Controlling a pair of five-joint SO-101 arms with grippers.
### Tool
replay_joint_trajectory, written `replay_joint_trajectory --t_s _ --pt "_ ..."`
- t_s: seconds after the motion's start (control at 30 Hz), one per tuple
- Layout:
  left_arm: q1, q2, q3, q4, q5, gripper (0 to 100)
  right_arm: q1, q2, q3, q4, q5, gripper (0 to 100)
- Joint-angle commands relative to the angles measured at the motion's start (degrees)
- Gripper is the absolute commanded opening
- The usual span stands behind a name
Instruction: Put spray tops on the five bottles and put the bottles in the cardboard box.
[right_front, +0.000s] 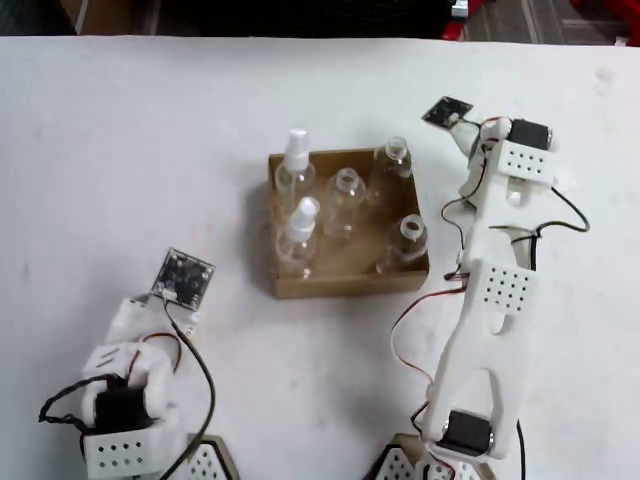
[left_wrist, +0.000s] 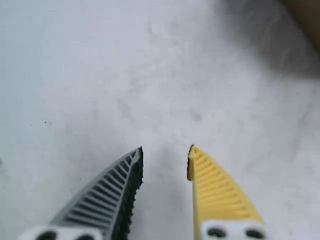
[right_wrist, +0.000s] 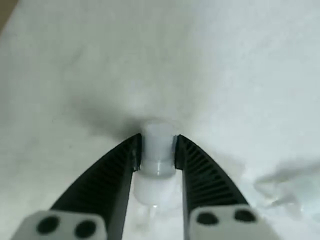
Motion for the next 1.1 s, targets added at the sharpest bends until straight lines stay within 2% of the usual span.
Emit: replay_joint_trajectory --t_s 0.0,0.23,0.3,0.43,0.57,1.07 --pt "-0.7 -0.3 0.1 -0.6 -0.5 14 0.0 -0.7 -2.1 1.9 0.6 3.3" --pt "-0.7 -0.3 0.1 -0.6 -0.5 14 0.8 -2.4 -2.2 4.4 0.5 13.0" --pt "-0.7 -0.3 0.1 -0.6 -0.5 14 1.3 -2.4 -2.1 4.4 0.4 11.3" --pt "-0.7 -0.3 0.1 -0.6 -0.5 14 1.5 -3.1 -2.3 5.3 0.2 0.8" --pt "-0.7 -0.3 0.1 -0.6 -0.5 14 1.5 -6.5 -2.2 5.8 -0.6 1.9" --pt "-0.8 -0.3 0.1 -0.6 -0.5 14 3.6 -26.3 -1.4 6.1 -28.4 1.6"
